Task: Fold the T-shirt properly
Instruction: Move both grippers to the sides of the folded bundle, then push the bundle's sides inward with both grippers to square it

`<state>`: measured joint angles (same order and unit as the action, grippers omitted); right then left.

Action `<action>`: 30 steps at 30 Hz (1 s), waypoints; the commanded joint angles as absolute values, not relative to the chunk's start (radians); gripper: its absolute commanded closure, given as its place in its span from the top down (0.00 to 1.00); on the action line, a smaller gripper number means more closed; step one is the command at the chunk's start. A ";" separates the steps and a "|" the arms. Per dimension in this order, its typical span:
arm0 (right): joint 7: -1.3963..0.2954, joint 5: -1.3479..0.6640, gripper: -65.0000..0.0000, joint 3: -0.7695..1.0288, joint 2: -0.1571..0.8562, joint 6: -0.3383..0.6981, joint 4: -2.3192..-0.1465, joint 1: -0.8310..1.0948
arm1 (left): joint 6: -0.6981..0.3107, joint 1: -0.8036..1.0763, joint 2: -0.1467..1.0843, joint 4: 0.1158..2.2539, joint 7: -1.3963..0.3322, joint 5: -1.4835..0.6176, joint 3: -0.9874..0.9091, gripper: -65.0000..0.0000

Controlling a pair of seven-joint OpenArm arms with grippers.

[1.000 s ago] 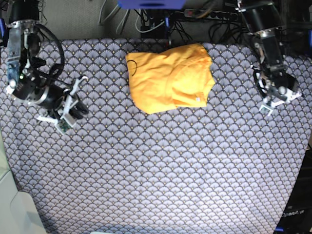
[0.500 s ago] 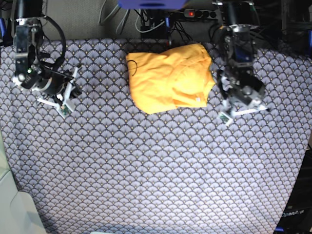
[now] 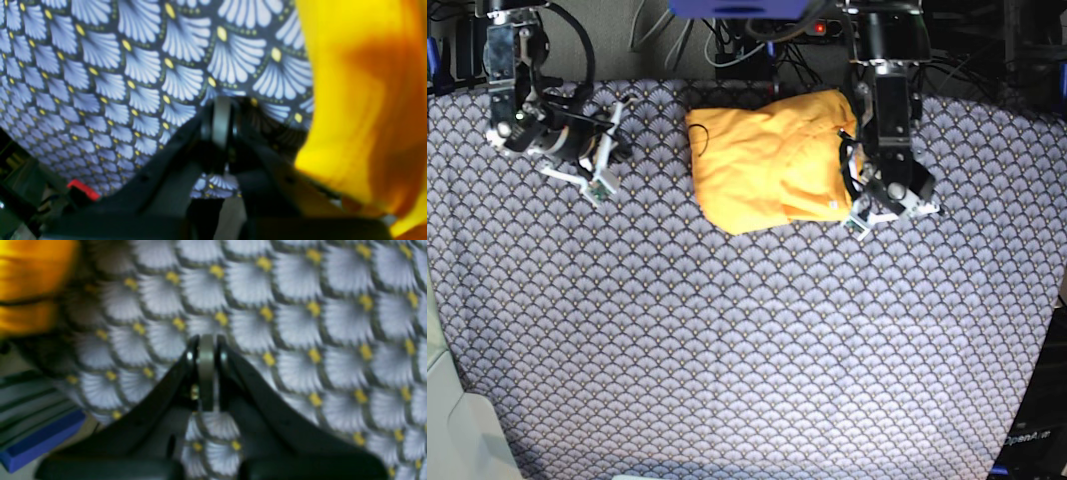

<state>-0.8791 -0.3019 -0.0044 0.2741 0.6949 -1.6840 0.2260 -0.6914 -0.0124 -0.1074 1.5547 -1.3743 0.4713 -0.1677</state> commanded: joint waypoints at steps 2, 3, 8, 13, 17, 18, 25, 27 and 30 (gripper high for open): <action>-0.865 -0.314 0.00 -0.035 0.282 0.698 -1.701 0.223 | -0.698 -0.016 -0.143 1.531 -1.317 0.406 -0.162 0.00; -0.865 -0.314 0.00 -0.044 0.280 0.698 -1.701 0.225 | -0.698 -0.022 -0.150 1.527 -1.311 0.406 -0.162 0.00; -0.866 -0.314 0.00 -0.077 0.255 0.698 -1.701 0.226 | -0.698 -0.058 -0.157 1.526 -1.317 0.400 -0.162 0.00; -0.868 -0.314 0.00 -0.117 0.255 0.698 -1.701 0.225 | -0.698 -0.088 -0.157 1.526 -1.320 0.400 -0.157 0.00; -0.868 -0.312 0.00 -0.122 0.255 0.698 -1.701 0.219 | -0.698 -0.093 -0.157 1.526 -1.348 0.400 -0.102 0.00; -0.868 -0.312 0.00 -0.122 0.255 0.698 -1.701 0.219 | -0.698 -0.093 -0.157 1.526 -1.371 0.400 -0.088 0.00; -0.868 -0.312 0.00 -0.157 0.254 0.698 -1.701 0.217 | -0.698 -0.094 -0.157 1.526 -1.380 0.397 -0.025 0.00; -0.868 -0.312 0.00 -0.188 0.254 0.698 -1.701 0.217 | -0.698 -0.113 -0.157 1.526 -1.379 0.384 -0.016 0.00; -0.866 -0.312 0.00 -0.202 0.252 0.698 -1.701 0.216 | -0.698 -0.156 -0.157 1.492 -1.380 0.303 -0.021 0.00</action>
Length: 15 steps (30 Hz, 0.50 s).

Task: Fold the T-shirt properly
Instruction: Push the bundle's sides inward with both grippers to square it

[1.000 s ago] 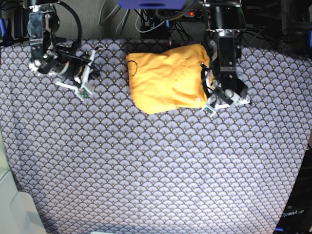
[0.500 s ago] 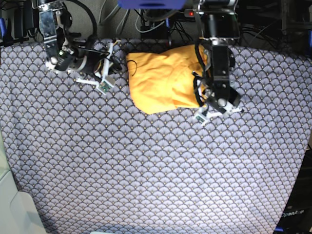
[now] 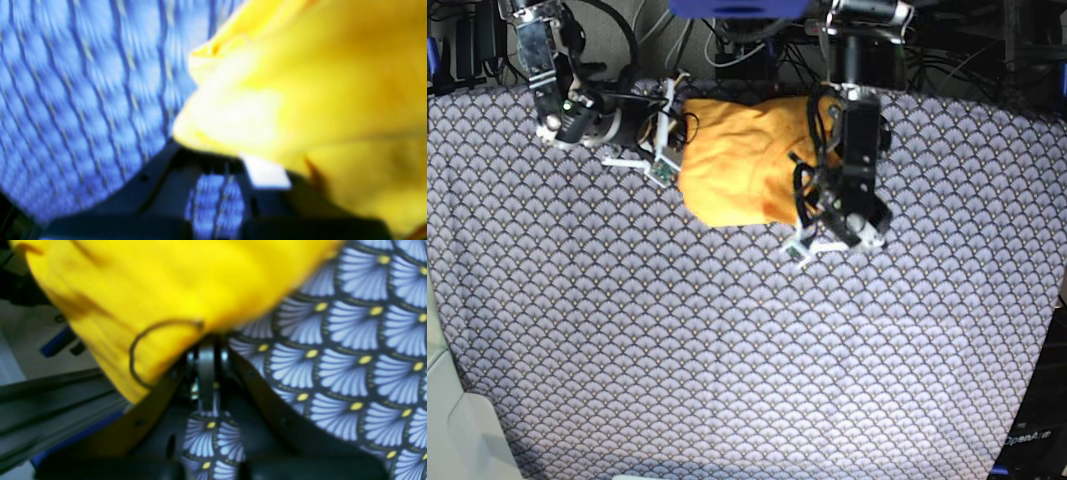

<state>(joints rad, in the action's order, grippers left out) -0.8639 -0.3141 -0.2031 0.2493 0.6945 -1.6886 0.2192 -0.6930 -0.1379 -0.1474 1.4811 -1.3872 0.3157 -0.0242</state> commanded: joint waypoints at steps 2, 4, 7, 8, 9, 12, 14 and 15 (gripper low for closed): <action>-0.868 -0.312 0.00 -0.222 0.248 0.698 -1.701 0.216 | -0.698 -0.189 -0.157 1.438 -1.379 0.251 -0.024 0.00; -0.868 -0.312 0.00 -0.246 0.248 0.698 -1.701 0.216 | -0.698 -0.231 -0.157 1.391 -1.360 0.216 -0.024 0.00; -0.868 -0.312 0.00 -0.298 0.251 0.698 -1.701 0.200 | -0.698 -0.289 -0.157 1.337 -1.283 0.171 -0.024 0.00; -0.868 -0.312 0.00 -0.318 0.252 0.698 -1.701 0.199 | -0.698 -0.309 -0.157 1.319 -1.257 0.148 -0.024 0.00; -0.868 -0.312 0.00 -0.334 0.252 0.698 -1.701 0.197 | -0.698 -0.329 -0.157 1.299 -1.242 0.120 -0.024 0.00; -0.869 -0.312 0.00 -0.343 0.255 0.698 -1.701 0.199 | -0.698 -0.375 -0.157 1.290 -1.236 0.031 -0.044 0.00; -0.869 -0.312 0.00 -0.343 0.271 0.698 -1.701 0.200 | -0.698 -0.383 -0.157 1.314 -1.236 -0.005 -0.102 0.00; -0.869 -0.312 0.00 -0.343 0.274 0.698 -1.701 0.200 | -0.698 -0.389 -0.157 1.333 -1.236 -0.016 -0.137 0.00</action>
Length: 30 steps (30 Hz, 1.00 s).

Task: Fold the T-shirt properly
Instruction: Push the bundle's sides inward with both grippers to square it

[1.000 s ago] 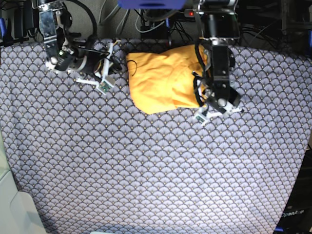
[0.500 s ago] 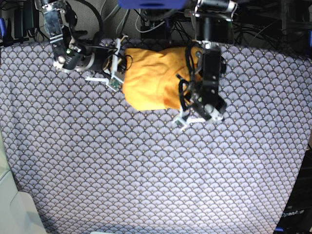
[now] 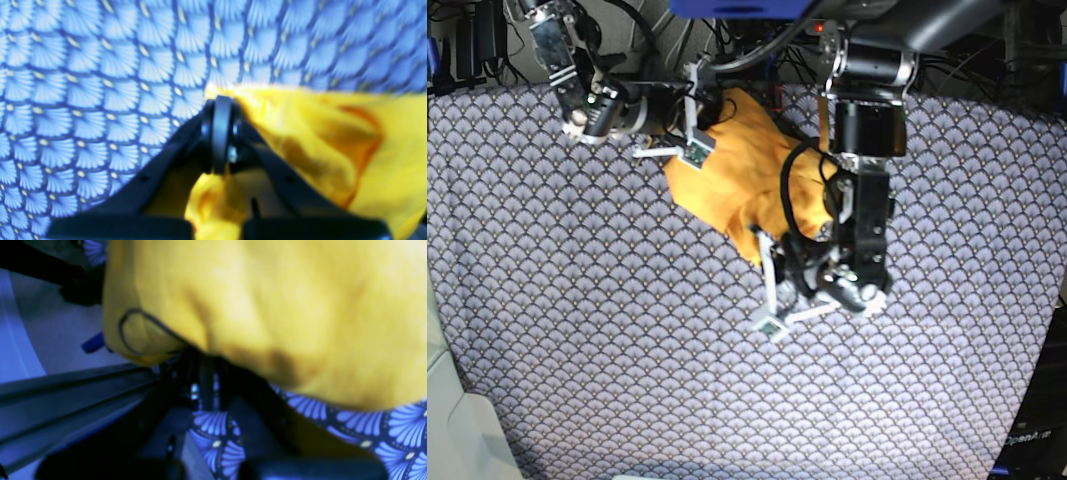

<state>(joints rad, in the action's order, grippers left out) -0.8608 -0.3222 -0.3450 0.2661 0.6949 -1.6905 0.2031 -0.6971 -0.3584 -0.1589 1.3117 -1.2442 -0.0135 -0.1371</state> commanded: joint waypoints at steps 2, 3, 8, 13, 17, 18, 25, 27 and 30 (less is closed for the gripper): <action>-0.869 -0.312 0.00 -0.343 0.294 0.698 -1.701 0.202 | -0.698 -0.395 -0.127 1.366 -1.267 -0.027 -0.206 0.00; -0.869 -0.312 0.00 -0.341 0.308 0.698 -1.701 0.202 | -0.698 -0.398 -0.104 1.385 -1.294 -0.028 -0.234 0.00; -0.860 -0.315 0.00 -0.334 0.371 0.698 -1.704 0.193 | -0.698 -0.357 0.038 1.477 -1.396 -0.035 -0.312 0.00; -0.866 -0.315 0.00 -0.271 0.409 0.698 -1.791 0.197 | -0.698 -0.219 0.097 1.603 -1.396 -0.030 -0.318 0.00; -0.865 -0.312 0.00 -0.213 0.421 0.698 -1.802 0.168 | -0.698 -0.122 0.076 1.641 -1.396 -0.030 -0.308 0.00; -0.868 -0.312 0.00 -0.209 0.421 0.698 -1.797 0.148 | -0.698 -0.101 0.071 1.641 -1.396 -0.028 -0.291 0.00; -0.868 -0.312 0.00 -0.211 0.438 0.698 -1.742 0.058 | -0.698 0.013 0.047 1.658 -1.396 -0.027 -0.223 0.00; -0.868 -0.312 0.00 -0.211 0.437 0.698 -1.712 0.031 | -0.698 0.028 0.042 1.658 -1.396 -0.027 -0.223 0.00; -0.868 -0.312 0.00 -0.213 0.421 0.698 -1.676 0.010 | -0.698 0.038 0.031 1.650 -1.396 -0.035 -0.223 0.00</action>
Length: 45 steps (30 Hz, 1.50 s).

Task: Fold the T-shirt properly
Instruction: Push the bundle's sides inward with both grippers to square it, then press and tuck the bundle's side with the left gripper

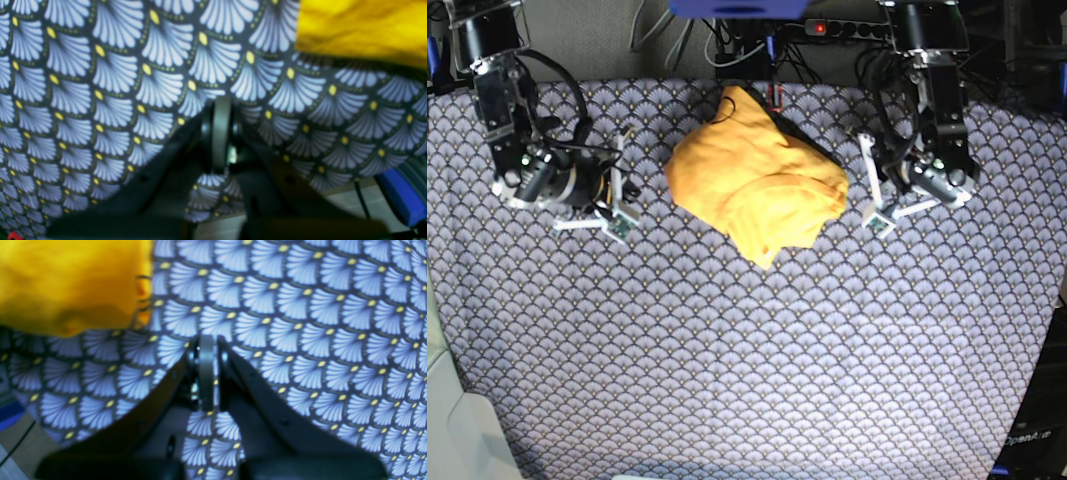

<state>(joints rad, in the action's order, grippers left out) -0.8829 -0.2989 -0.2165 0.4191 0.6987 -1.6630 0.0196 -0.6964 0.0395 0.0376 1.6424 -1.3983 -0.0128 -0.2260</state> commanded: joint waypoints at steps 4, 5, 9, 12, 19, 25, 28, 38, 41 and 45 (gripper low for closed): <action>-0.868 -0.312 0.00 -0.213 0.403 0.698 -1.667 0.015 | -0.698 0.028 -0.025 1.649 -1.396 -0.027 -0.223 0.00; -0.868 -0.312 0.00 -0.214 0.384 0.698 -1.669 0.016 | -0.698 0.028 -0.041 1.649 -1.396 -0.027 -0.223 0.00; -0.869 -0.312 0.00 -0.214 0.354 0.698 -1.666 0.024 | -0.698 0.016 -0.087 1.647 -1.396 -0.027 -0.173 0.00; -0.869 -0.312 0.00 -0.225 0.326 0.698 -1.672 0.044 | -0.698 0.015 -0.110 1.647 -1.396 -0.025 -0.136 0.00; -0.868 -0.314 0.00 -0.265 0.325 0.698 -1.682 0.091 | -0.698 -0.067 -0.131 1.584 -1.396 -0.035 -0.134 0.00; -0.863 -0.314 0.00 -0.262 0.332 0.698 -1.750 0.160 | -0.698 -0.147 -0.131 1.526 -1.396 -0.035 -0.136 0.00; -0.863 -0.314 0.00 -0.262 0.346 0.698 -1.793 0.196 | -0.698 -0.176 -0.148 1.511 -1.396 -0.028 -0.136 0.00; -0.860 -0.314 0.00 -0.260 0.369 0.698 -1.811 0.236 | -0.698 -0.228 -0.124 1.495 -1.396 -0.028 -0.153 0.00; -0.858 -0.314 0.00 -0.255 0.374 0.698 -1.813 0.243 | -0.698 -0.246 -0.111 1.491 -1.396 -0.028 -0.202 0.00; -0.858 -0.312 0.00 -0.254 0.378 0.698 -1.813 0.243 | -0.698 -0.263 -0.076 1.486 -1.396 -0.033 -0.248 0.00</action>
<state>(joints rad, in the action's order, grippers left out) -0.8749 -0.2989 -0.2600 0.3668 0.6987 -1.7931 0.2493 -0.6960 -0.2417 -0.0719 1.4742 -1.4033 -0.0216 -0.2535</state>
